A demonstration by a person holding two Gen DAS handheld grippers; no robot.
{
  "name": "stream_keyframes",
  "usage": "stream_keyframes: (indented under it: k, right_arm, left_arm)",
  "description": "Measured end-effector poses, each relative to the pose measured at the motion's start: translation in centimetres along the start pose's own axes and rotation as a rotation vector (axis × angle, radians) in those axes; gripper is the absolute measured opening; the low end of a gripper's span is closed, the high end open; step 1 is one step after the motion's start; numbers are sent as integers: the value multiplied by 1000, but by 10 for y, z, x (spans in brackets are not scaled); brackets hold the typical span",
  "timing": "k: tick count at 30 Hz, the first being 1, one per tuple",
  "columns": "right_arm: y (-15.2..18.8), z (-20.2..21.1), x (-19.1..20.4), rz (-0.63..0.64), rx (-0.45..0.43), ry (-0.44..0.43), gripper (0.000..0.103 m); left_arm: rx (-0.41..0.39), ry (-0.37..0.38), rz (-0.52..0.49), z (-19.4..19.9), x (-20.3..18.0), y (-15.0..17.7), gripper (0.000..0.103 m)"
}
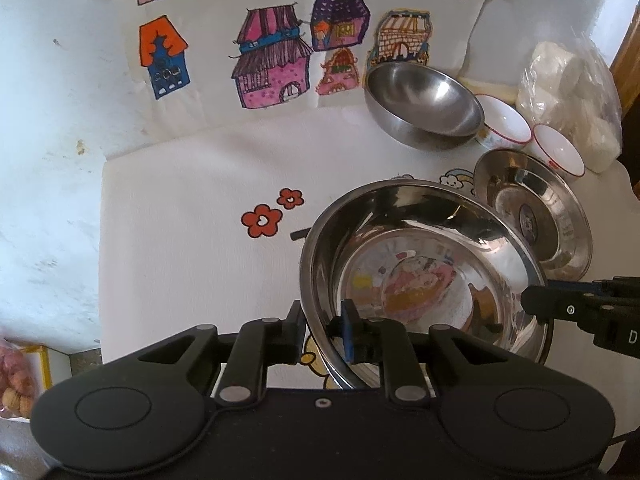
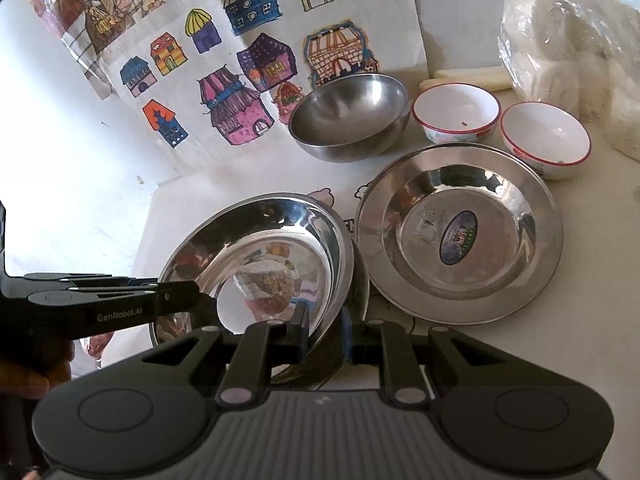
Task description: Organize plates and bowls
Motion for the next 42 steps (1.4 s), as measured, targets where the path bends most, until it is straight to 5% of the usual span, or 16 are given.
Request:
stream_keyframes:
  k: [24,33,37,42]
  right_arm:
    - [3,-2,6,4,28,38,29]
    - [3,1,2,-2,14,25,35]
    - [2,6,-6,-19,-1,13,58]
    - [3,15,-23,-52,-32,4,82]
  left_arm:
    - [34,-3,-4,-10,-1,2,22]
    - [-18,-39,3,1,-1,-4,53]
    - [-57,-56,-8,9,-9,-13,79]
    - [-85,-44,-8,13,-24,-28,98]
Point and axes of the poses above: each gripper's, at about its wrist camera, not at the fingertips, and z roughly against the way its jaws point, x to its left, y to its underside, the point moved 2 cm from there along -z, roughly the way its jaws point, and after that the axes turned 6 degrees about x, right-handed, at the moved point
